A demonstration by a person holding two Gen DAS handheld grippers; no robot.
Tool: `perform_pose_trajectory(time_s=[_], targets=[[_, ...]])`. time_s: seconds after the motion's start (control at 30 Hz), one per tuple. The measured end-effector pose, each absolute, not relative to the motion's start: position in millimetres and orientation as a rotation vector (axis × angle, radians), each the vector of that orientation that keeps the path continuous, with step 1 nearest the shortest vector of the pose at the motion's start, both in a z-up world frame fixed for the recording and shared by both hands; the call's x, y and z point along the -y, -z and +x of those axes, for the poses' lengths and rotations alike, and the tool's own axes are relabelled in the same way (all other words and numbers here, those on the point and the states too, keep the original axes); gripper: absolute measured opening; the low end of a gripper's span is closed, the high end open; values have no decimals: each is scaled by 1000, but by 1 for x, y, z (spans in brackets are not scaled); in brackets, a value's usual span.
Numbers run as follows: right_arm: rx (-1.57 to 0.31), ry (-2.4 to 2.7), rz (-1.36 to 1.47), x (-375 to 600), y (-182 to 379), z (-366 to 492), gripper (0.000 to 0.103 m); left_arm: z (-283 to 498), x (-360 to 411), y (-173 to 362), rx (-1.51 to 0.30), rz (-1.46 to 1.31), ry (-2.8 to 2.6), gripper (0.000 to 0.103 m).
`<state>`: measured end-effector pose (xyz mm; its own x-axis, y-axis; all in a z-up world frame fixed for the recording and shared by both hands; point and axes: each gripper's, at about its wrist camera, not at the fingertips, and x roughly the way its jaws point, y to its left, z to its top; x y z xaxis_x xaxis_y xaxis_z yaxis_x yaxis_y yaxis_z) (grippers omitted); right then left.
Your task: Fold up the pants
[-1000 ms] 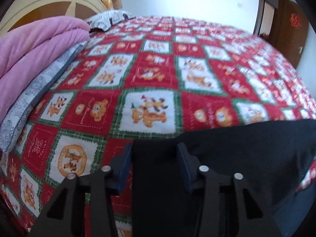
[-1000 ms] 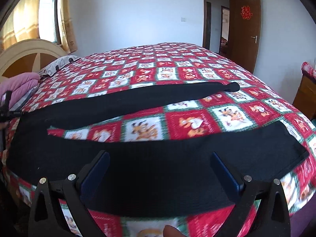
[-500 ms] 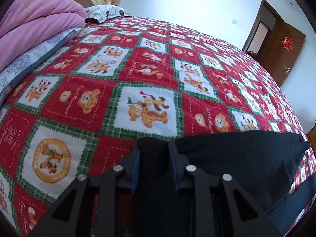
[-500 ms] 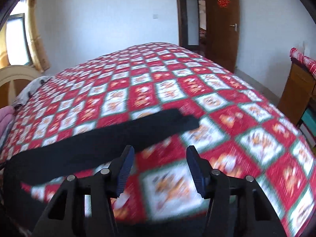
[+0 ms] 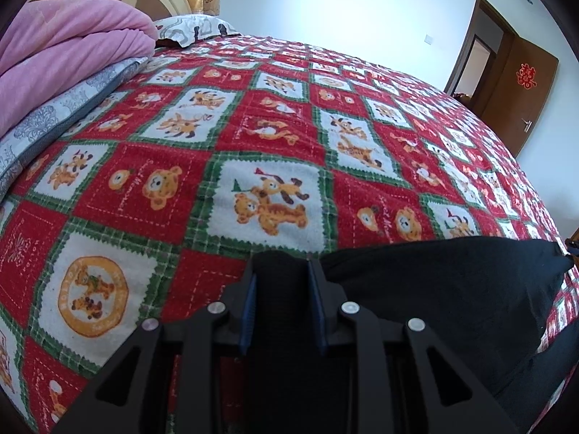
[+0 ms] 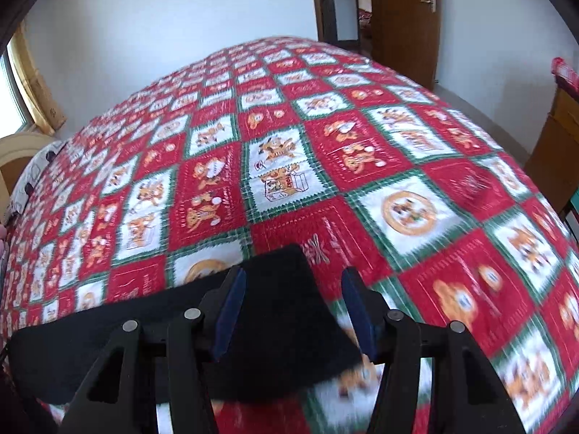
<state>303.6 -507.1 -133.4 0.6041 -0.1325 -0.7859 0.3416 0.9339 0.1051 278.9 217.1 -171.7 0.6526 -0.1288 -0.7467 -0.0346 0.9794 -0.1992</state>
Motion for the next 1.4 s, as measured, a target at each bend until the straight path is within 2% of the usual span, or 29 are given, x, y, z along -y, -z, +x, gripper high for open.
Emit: perform_pose_trajectory(time_s=[0.17, 0.3, 0.33, 0.37, 0.43, 0.63, 0.93, 1.13, 1.4], targets=[[-967, 238, 283, 525, 165, 338, 56, 280, -216, 172, -861, -198, 53, 28], [-975, 196, 286, 523, 174, 346, 12, 281, -213, 172, -861, -168, 40, 28], [-971, 177, 292, 522, 174, 345, 9, 281, -211, 172, -862, -156, 35, 28], [-970, 162, 294, 519, 173, 344, 9, 282, -209, 171, -863, -142, 29, 27], [-954, 169, 269, 513, 168, 341, 8, 283, -206, 169, -860, -124, 38, 16], [-768, 152, 204, 489, 113, 303, 8, 274, -216, 152, -801, -208, 59, 14], [-467, -1, 150, 445, 31, 189, 8, 232, -240, 117, -611, -392, 199, 14], [-441, -17, 211, 439, 46, 115, 8, 193, -249, 126, -532, -464, 266, 14], [-494, -48, 259, 448, 82, 40, 8, 144, -253, 138, -457, -446, 346, 14]])
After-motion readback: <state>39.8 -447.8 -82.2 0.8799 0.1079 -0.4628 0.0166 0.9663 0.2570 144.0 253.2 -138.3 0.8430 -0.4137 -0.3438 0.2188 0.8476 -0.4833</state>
